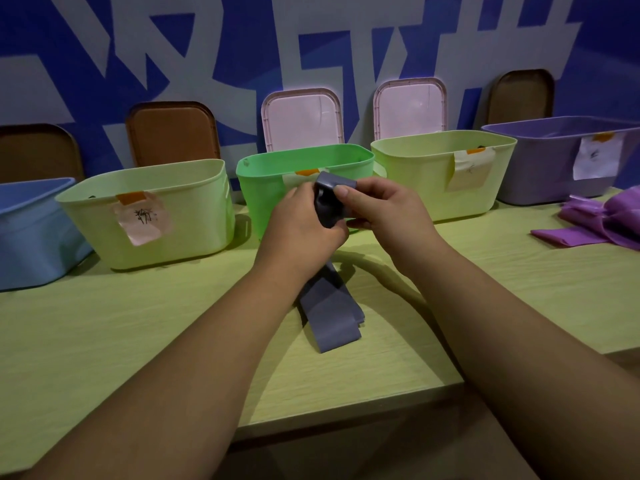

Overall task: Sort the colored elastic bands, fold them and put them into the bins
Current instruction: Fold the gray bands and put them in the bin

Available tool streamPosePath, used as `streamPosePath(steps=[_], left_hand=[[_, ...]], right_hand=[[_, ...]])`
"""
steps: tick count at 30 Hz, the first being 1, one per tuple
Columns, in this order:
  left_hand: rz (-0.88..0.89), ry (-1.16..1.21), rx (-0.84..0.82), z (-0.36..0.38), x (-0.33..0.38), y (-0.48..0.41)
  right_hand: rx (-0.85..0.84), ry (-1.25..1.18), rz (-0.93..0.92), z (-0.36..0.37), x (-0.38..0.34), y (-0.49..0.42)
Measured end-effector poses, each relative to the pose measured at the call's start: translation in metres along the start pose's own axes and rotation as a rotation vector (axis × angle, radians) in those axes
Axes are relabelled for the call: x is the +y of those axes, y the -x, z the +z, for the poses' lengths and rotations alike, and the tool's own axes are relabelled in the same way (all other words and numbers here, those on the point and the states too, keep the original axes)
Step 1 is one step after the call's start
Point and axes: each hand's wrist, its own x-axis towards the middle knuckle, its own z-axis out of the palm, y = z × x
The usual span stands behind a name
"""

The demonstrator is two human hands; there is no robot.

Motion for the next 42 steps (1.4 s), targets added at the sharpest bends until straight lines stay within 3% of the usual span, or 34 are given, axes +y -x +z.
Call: streamPosePath(steps=[7,17,25,36,42], left_hand=[[-0.045,0.106,-0.036,0.002,0.002,0.001],[-0.040,0.319,-0.133,-0.005,-0.006,0.001],[-0.058,0.512,-0.079,-0.009,-0.015,-0.002],[-0.162,0.594,-0.031,-0.007,-0.016,-0.003],[-0.191,0.640,-0.051,-0.006,-0.015,-0.006]], right_hand=[[-0.035,-0.048,-0.010,-0.001,-0.002,0.002],[0.042,0.043,-0.045,-0.005,0.000,0.000],[0.035,0.056,-0.063,-0.006,0.002,-0.001],[-0.023,-0.043,-0.056,-0.004,-0.002,0.000],[-0.013,0.025,-0.066,-0.004,-0.002,-0.001]])
